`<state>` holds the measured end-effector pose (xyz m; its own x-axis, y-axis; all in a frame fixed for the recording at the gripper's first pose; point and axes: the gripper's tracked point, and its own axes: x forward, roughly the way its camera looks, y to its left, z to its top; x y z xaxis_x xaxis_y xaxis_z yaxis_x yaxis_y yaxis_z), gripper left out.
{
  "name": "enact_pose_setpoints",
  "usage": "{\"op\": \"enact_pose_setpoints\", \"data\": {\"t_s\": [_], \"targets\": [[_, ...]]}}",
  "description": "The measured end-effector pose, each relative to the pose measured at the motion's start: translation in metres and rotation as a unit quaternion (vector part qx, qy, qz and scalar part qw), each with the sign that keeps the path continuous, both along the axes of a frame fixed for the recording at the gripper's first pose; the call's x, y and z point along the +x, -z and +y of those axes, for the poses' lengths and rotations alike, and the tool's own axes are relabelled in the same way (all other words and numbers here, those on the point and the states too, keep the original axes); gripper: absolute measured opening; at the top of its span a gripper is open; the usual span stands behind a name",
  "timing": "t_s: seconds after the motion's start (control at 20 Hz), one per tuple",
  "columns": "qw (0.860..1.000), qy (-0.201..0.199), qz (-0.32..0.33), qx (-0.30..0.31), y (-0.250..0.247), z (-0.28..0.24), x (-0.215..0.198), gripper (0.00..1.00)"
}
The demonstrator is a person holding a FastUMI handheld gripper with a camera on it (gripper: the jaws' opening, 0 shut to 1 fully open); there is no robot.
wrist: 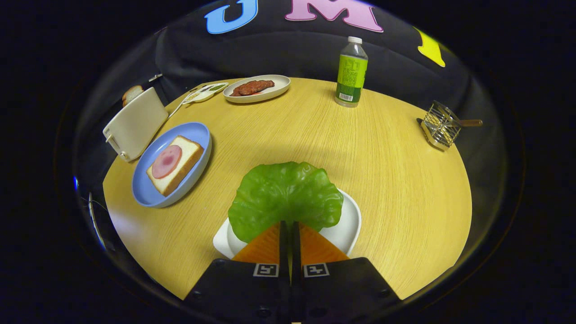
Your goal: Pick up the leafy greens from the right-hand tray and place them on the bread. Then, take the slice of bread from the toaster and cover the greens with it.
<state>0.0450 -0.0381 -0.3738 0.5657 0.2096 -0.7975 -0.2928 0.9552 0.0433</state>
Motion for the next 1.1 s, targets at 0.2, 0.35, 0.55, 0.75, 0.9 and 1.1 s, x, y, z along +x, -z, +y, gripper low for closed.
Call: {"op": "enact_pose_setpoints", "data": {"t_s": [0.2, 0.35, 0.55, 0.75, 0.9, 1.1], "targets": [[1.000, 0.024, -0.013, 0.000, -0.029, -0.005, 0.001, 0.05], [0.999, 0.043, -0.023, 0.006, -0.052, -0.006, 0.004, 0.06], [0.998, 0.055, -0.039, 0.002, -0.080, -0.005, 0.006, 0.06], [0.997, 0.055, -0.057, 0.009, -0.114, 0.011, 0.009, 0.05], [0.997, 0.044, -0.066, 0.020, -0.138, 0.036, 0.015, 0.05], [0.996, 0.015, -0.076, 0.035, -0.164, 0.081, 0.020, 0.05]]}}
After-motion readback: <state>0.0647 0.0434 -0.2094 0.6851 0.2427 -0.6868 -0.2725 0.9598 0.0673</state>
